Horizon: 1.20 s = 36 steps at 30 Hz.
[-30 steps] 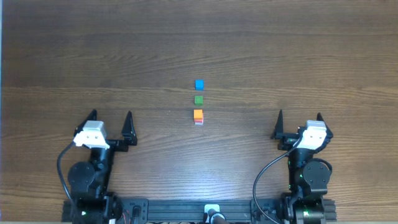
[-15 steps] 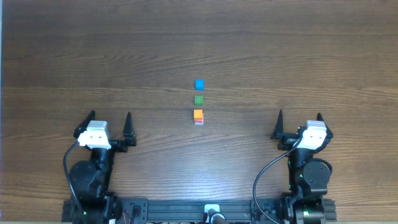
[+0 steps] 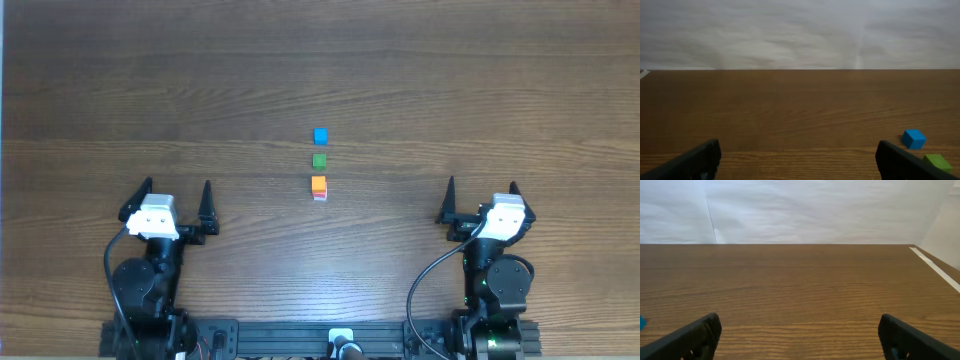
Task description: Stack Cubes
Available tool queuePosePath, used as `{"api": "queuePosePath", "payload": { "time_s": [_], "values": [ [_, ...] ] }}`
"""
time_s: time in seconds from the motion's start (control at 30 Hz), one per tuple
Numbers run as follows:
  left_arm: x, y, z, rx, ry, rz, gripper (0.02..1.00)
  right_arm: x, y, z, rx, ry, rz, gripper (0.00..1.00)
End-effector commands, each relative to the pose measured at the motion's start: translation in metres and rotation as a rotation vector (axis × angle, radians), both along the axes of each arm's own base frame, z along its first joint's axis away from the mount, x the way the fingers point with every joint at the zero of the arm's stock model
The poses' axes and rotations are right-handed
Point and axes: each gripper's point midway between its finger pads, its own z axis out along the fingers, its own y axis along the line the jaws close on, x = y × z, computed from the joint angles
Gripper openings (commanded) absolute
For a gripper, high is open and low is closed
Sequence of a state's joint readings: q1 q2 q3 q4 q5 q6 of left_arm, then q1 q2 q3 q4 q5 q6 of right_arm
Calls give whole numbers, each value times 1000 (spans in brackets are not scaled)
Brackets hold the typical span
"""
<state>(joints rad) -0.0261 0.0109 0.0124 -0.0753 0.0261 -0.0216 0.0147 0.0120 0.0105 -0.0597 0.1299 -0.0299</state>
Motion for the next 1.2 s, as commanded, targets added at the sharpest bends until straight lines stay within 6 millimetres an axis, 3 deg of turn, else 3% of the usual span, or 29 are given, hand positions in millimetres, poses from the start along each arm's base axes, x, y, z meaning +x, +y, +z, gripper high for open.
{"api": "queuePosePath", "payload": {
  "time_s": [0.03,0.53,0.6,0.83,1.0,1.13,1.2],
  "values": [
    [0,0,-2,18,1,2,1000,0,3,-2,-1,2,15,993],
    [0,0,-2,18,1,2,1000,0,6,-3,2,5,33,993],
    [0,0,-2,18,1,2,1000,1,7,-3,75,-1,33,991],
    [0,0,-2,18,1,2,1000,1,9,17,109,-60,43,991],
    [0,0,-2,18,1,2,1000,4,12,45,110,2,61,993],
    [0,0,-2,18,1,2,1000,17,12,60,104,112,55,991],
    [0,0,-2,18,1,2,1000,34,13,69,109,212,50,993]
  ]
}}
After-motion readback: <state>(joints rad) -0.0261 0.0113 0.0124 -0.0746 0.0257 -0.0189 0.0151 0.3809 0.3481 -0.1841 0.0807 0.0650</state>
